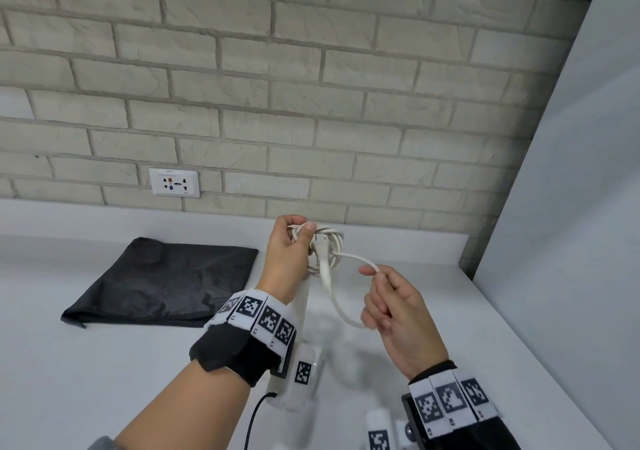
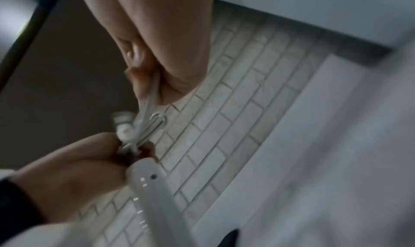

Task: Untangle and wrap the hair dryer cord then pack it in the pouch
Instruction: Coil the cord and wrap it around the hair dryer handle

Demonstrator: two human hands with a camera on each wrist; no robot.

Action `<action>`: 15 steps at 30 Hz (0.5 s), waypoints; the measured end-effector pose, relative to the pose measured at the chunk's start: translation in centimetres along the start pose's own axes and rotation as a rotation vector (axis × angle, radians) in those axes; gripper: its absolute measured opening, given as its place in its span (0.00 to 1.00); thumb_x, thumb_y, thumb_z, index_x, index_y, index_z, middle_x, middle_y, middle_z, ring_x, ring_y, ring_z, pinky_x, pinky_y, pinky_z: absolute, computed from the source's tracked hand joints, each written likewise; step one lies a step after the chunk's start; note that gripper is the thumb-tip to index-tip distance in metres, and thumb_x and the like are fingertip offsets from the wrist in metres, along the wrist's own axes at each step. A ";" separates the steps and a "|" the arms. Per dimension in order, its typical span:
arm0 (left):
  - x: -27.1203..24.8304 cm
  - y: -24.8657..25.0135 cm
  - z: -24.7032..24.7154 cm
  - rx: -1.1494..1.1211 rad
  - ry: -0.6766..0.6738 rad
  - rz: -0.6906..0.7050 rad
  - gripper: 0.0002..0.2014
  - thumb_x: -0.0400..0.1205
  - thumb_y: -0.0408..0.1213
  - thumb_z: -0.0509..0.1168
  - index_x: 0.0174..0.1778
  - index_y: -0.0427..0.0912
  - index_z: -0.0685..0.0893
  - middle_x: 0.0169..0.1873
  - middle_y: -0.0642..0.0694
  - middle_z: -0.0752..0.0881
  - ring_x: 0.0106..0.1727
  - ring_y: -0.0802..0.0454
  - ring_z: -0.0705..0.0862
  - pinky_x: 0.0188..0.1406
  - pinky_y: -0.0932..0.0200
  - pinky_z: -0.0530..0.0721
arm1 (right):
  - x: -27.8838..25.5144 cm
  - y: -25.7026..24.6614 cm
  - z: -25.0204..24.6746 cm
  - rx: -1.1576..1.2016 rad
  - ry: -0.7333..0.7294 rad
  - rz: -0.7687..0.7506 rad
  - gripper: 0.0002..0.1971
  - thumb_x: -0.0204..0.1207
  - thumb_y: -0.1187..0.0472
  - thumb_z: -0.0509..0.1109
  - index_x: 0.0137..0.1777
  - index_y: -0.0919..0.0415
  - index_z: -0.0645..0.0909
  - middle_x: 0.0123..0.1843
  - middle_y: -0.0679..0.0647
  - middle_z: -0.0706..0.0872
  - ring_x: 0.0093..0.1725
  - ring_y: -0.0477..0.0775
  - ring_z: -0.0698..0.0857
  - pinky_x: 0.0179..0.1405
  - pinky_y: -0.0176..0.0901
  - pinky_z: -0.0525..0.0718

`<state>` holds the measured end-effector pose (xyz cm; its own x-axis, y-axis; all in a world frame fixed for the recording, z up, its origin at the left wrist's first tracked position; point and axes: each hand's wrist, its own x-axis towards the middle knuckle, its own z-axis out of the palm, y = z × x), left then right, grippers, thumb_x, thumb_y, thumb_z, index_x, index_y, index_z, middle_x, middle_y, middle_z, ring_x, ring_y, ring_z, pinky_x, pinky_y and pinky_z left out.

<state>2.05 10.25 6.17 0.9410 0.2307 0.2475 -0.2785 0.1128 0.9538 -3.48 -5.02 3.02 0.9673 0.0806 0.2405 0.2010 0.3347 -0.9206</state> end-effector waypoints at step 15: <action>-0.6 0.3 -0.2 -0.221 -0.075 -0.079 0.19 0.77 0.37 0.68 0.60 0.47 0.69 0.38 0.44 0.84 0.29 0.59 0.87 0.35 0.59 0.84 | 1.1 0.3 2.2 -1.544 -0.271 -0.622 0.04 0.74 0.53 0.63 0.42 0.49 0.79 0.48 0.52 0.77 0.31 0.44 0.66 0.20 0.25 0.48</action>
<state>1.43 10.30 6.25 0.9709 0.1408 0.1935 -0.2309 0.3384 0.9122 -2.73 -2.75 3.67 0.6691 0.5020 0.5480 0.6263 -0.7779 -0.0520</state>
